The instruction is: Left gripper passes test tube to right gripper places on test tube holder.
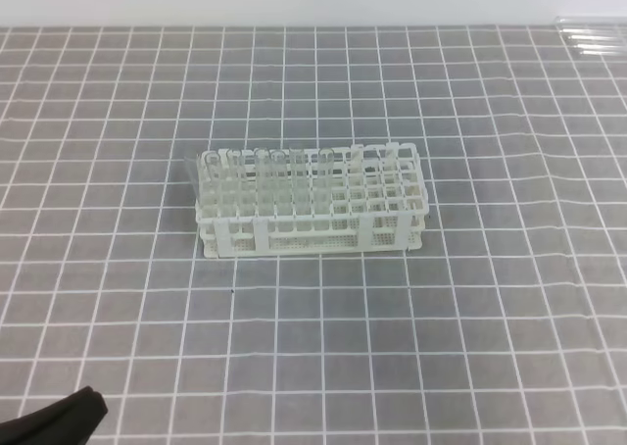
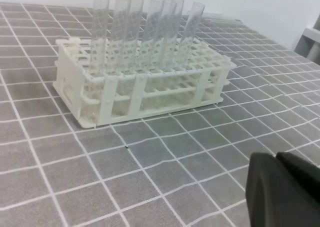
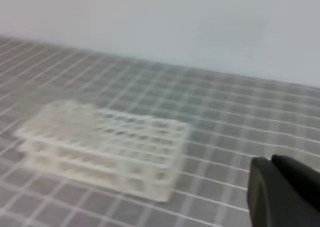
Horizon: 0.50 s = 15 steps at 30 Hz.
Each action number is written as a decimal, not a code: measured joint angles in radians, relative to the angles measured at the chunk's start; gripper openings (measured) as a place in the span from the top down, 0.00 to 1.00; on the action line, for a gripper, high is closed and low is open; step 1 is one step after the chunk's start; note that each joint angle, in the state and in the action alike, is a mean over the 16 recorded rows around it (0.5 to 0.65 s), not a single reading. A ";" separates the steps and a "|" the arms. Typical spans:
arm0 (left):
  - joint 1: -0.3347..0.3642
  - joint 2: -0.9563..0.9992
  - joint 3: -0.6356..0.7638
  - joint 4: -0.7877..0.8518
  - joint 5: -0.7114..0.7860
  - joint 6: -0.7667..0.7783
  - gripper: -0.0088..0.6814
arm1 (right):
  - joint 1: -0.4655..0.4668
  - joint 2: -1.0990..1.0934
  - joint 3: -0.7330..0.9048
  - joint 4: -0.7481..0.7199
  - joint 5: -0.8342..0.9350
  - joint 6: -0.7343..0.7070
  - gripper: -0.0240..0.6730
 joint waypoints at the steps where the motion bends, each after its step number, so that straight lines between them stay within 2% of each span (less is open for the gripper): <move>1: 0.000 0.000 0.000 0.000 0.003 0.000 0.99 | -0.037 -0.047 0.023 0.005 0.018 0.000 0.98; 8: 0.000 0.000 -0.002 0.000 0.019 0.000 0.99 | -0.257 -0.354 0.190 0.047 0.089 0.000 0.98; 15: 0.000 0.000 -0.005 -0.001 0.026 -0.001 1.00 | -0.342 -0.515 0.300 0.092 0.107 0.000 0.98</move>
